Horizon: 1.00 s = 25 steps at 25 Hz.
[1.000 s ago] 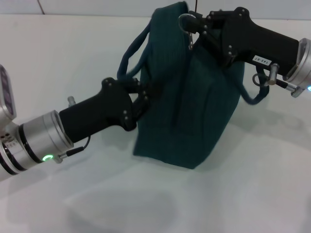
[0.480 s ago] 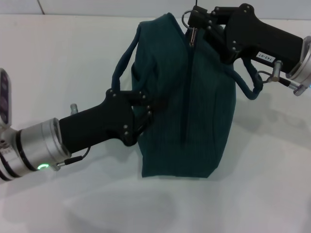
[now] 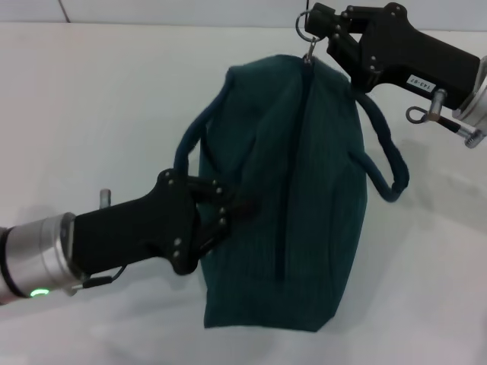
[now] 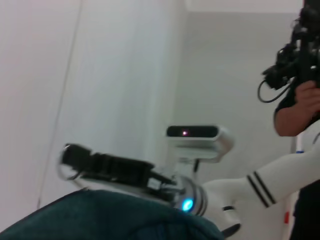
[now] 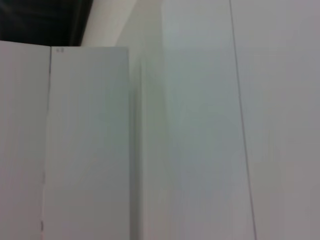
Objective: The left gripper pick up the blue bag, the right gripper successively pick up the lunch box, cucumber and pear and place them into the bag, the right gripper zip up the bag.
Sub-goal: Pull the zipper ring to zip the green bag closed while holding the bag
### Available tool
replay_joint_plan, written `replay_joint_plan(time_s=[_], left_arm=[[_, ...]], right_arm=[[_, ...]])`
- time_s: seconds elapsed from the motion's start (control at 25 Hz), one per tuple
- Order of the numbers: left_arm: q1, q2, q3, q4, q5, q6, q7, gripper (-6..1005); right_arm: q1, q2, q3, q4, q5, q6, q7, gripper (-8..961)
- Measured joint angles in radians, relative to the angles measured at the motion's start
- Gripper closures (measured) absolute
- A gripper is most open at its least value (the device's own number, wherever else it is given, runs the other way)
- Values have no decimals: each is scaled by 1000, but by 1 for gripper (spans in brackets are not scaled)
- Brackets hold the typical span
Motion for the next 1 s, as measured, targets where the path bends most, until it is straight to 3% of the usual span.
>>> replay_joint_plan(time_s=[1.0], left_arm=[[38, 16, 2, 4, 36, 108, 12, 939]], right_arm=[[-5, 7, -3, 25, 2, 193, 255, 842]])
